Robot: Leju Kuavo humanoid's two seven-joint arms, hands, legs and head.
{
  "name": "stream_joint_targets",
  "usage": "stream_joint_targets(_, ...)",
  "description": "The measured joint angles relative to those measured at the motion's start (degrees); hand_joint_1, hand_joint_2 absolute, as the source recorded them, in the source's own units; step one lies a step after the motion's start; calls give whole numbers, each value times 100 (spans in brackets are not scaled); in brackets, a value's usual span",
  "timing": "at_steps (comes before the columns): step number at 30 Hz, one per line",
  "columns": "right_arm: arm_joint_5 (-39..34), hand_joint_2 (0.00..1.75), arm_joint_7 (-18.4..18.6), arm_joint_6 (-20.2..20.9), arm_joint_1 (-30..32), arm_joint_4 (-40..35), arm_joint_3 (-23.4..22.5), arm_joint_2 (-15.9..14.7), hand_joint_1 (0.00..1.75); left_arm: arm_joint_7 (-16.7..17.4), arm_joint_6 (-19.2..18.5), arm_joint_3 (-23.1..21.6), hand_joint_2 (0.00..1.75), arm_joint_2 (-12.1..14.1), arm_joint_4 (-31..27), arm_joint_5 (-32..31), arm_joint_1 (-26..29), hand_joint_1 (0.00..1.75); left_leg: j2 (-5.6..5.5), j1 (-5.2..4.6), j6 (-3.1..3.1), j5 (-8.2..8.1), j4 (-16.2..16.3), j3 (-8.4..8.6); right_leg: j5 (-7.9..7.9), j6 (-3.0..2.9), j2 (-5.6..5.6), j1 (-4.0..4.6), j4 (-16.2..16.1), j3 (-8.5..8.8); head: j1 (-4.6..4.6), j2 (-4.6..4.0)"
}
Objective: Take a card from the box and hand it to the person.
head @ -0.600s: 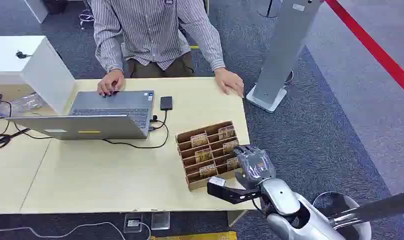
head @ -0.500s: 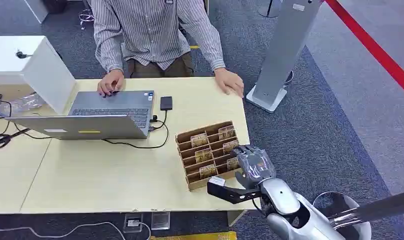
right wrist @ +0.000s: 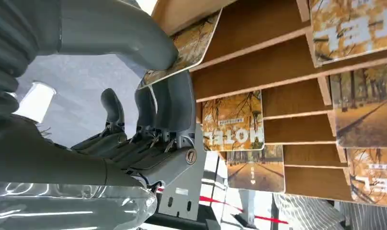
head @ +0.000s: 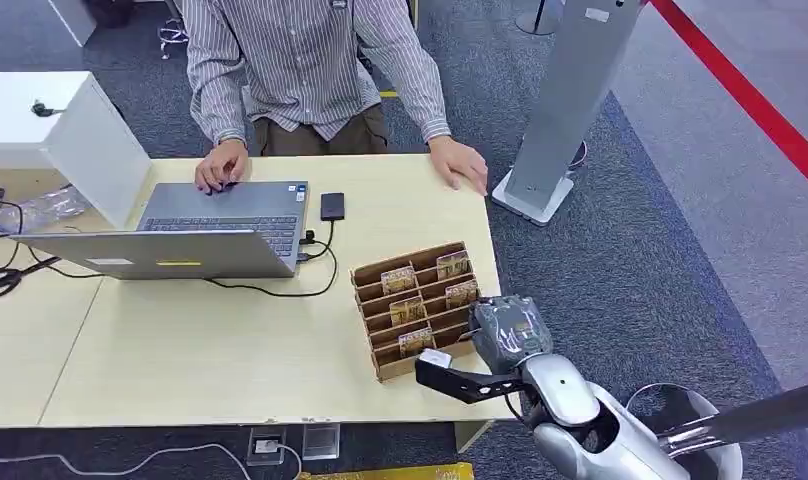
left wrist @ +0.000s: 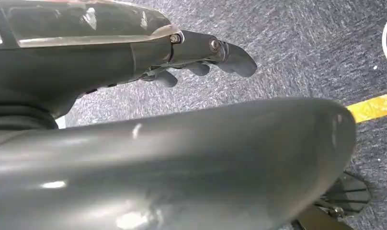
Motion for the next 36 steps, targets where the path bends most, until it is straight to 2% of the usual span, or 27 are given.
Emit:
stream_joint_targets(6, -7, 175, 20, -31, -7, 0, -2, 0, 126, 11, -9, 0, 0, 0, 0, 0, 0, 0, 0, 0, 0, 0, 0, 0, 0, 0, 0, 0, 0, 0, 0, 0)
stream_joint_targets(8, -13, 175, 46, -31, -7, 0, 0, -2, 134, 15, -11, 0, 0, 0, 0, 0, 0, 0, 0, 0, 0, 0, 0, 0, 0, 0, 0, 0, 0, 0, 0, 0)
stream_joint_targets(10, -26, 175, 66, -31, -7, -2, -2, -4, 154, 15, -11, 0, 0, 0, 0, 0, 0, 0, 0, 0, 0, 0, 0, 0, 0, 0, 0, 0, 0, 0, 0, 0)
stream_joint_targets(12, -48, 175, 79, -31, -6, -2, 0, -7, 155, 15, -11, 0, 0, 0, 0, 0, 0, 0, 0, 0, 0, 0, 0, 1, 0, 0, 0, 0, 0, 0, 0, 0)
stream_joint_targets(15, -74, 175, 109, -28, -4, -2, -2, -15, 173, 15, -9, 0, 0, 0, 0, -7, 0, 0, 0, 0, 0, 0, 0, 1, 0, 0, 0, 0, 0, 0, 2, 0)
stream_joint_targets(16, -83, 175, 114, -26, -4, -2, -2, -15, 171, 15, -9, 0, 175, 0, 0, -9, 1, 0, 0, 0, 0, 0, 0, 2, 0, 0, 0, 0, 0, 0, 2, 0)
stream_joint_targets(23, -116, 175, 74, -37, 0, -2, -9, -15, 171, -75, -380, 0, 175, 4, 0, 0, 1, 0, 0, 0, 0, 0, 0, 2, 0, 0, 0, 0, 0, 0, 0, 2)
stream_joint_targets(25, -111, 175, 72, -37, 2, 0, -15, -15, 171, -142, -374, 0, 175, 7, 0, 22, 0, 0, 0, 0, 0, 0, 0, 2, 0, 0, 0, 0, 0, 0, 0, 0)
stream_joint_targets(29, -136, 175, 61, -22, 8, -2, -35, -13, 171, -35, -256, 2, 175, 7, 0, 59, 2, 0, 1, 0, 0, 0, 0, 2, 0, 0, 1, 0, 0, 0, 0, 0)
stream_joint_targets(36, -593, 175, 48, 232, -11, -61, -109, -15, 171, -35, -216, 0, 175, 11, 0, 57, 2, 0, 1, 0, 0, 0, 0, 4, 0, 0, 1, 0, 0, 3, 0, 0)
